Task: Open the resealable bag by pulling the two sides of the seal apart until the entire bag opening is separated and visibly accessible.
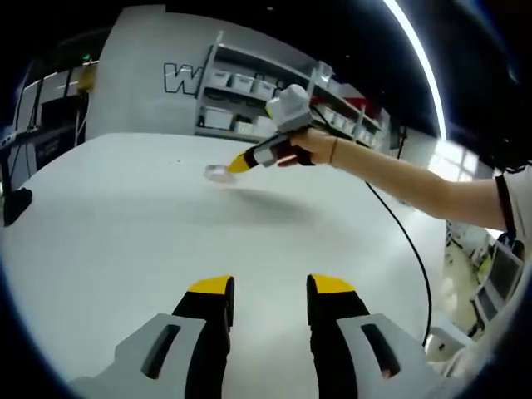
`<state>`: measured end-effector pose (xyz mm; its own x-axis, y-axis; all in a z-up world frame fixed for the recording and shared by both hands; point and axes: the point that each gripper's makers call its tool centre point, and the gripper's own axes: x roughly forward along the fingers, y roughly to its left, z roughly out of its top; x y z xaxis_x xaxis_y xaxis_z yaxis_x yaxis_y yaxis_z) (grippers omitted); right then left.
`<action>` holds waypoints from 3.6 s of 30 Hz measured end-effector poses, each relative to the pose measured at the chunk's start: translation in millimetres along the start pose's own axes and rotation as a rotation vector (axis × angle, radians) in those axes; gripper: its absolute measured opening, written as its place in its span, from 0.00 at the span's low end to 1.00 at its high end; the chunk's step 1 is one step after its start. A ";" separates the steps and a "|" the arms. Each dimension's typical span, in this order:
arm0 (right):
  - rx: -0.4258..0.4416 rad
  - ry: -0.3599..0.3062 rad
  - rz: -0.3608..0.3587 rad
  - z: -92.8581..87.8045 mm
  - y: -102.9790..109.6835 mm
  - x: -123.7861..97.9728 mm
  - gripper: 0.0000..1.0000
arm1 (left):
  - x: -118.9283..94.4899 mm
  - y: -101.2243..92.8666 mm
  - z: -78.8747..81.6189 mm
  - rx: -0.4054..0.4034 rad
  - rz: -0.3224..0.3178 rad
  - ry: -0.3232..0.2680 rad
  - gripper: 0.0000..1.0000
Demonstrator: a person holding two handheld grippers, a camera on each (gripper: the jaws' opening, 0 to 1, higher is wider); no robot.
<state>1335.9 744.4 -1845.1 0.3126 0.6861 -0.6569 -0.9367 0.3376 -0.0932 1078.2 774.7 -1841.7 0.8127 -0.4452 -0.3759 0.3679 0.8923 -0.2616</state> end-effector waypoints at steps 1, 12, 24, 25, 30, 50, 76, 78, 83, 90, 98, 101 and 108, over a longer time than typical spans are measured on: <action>0.001 0.002 0.001 -1.2 0.0 -0.3 0.11 | 0.2 -0.4 -0.2 0.000 -0.002 0.001 0.36; 0.018 -0.017 -0.014 -7.1 1.4 -8.7 0.14 | -0.7 -1.6 1.4 -0.003 -0.009 -0.004 0.37; 0.027 -0.028 -0.024 -13.4 8.0 -16.2 0.19 | -2.1 -0.8 3.7 -0.002 -0.008 -0.009 0.37; 0.027 -0.028 -0.024 -14.0 7.9 -16.7 0.20 | -2.3 -0.8 3.9 -0.002 -0.008 -0.009 0.37; 0.035 -0.031 -0.030 -17.5 8.4 -19.2 0.22 | -2.4 -0.3 4.0 -0.001 -0.006 -0.010 0.37; 0.054 -0.037 -0.024 -31.7 22.2 -32.6 0.29 | -1.8 -1.4 1.8 -0.005 -0.001 -0.009 0.39; 0.050 -0.042 0.030 -45.8 51.7 -51.6 0.43 | 1.2 -5.0 0.5 -0.005 -0.004 -0.008 0.41; 0.047 -0.040 0.026 -47.7 52.9 -53.4 0.46 | 1.3 -4.9 1.0 -0.003 -0.002 -0.012 0.46; 0.045 -0.045 0.028 -51.1 58.4 -58.4 0.48 | 1.0 -0.6 2.4 0.003 0.022 -0.025 0.55; 0.040 -0.045 0.042 -55.3 66.0 -62.8 0.50 | 0.6 -0.7 1.9 -0.010 0.017 -0.030 0.55; 0.041 -0.039 0.040 -63.6 69.7 -69.8 0.52 | 0.1 0.6 1.4 -0.011 0.021 -0.030 0.56; 0.040 -0.041 0.040 -65.3 74.8 -73.7 0.54 | -0.1 1.3 1.7 -0.011 0.023 -0.031 0.57; 0.041 -0.051 0.050 -69.3 90.7 -82.7 0.62 | -0.3 3.9 1.3 -0.017 0.033 -0.032 0.62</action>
<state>1214.1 673.6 -1851.0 0.2746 0.7339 -0.6212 -0.9442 0.3280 -0.0297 1080.0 778.5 -1841.4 0.8383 -0.4130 -0.3559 0.3333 0.9049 -0.2648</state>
